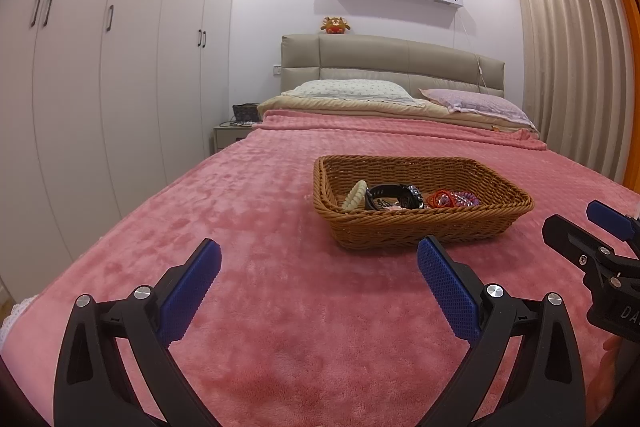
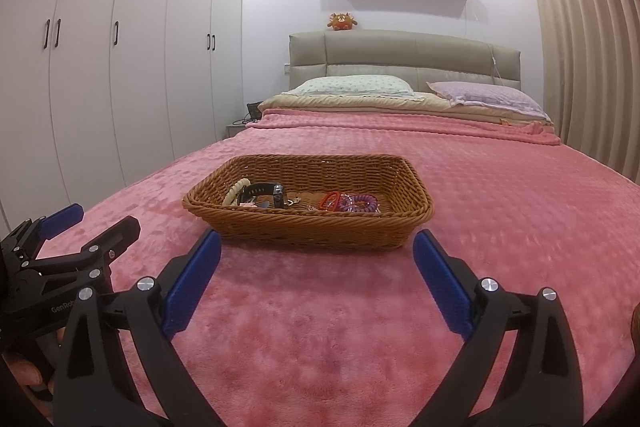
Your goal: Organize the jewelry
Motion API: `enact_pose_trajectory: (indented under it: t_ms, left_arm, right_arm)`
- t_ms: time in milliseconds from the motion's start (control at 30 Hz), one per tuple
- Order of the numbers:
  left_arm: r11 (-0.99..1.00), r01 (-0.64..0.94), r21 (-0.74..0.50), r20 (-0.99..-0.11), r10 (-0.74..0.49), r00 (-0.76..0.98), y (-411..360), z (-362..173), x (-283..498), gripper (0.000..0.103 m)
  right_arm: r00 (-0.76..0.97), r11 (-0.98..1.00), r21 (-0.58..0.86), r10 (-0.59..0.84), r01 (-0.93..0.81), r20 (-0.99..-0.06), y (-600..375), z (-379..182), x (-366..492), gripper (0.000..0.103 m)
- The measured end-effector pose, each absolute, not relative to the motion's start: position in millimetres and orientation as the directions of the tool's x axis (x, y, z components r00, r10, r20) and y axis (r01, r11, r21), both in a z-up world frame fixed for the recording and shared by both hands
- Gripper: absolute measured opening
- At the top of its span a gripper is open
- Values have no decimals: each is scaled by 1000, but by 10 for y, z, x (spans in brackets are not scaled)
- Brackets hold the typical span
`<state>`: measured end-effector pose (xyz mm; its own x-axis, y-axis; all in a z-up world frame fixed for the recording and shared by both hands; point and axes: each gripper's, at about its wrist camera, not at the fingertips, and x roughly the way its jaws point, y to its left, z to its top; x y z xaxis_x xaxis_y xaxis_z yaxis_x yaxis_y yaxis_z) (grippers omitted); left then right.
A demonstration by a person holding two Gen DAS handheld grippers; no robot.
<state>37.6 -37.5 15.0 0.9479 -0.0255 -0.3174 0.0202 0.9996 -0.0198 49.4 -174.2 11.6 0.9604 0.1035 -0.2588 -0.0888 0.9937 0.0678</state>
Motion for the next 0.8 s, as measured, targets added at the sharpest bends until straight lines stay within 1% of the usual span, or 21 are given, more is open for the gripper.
enact_pose_trajectory:
  t_ms: [800]
  left_arm:
    - [1000,20,-20,-318,-25,948,-375,152,378,95]
  right_arm:
    - [960,994,52,103,-93,-260,-1727,116,481,94]
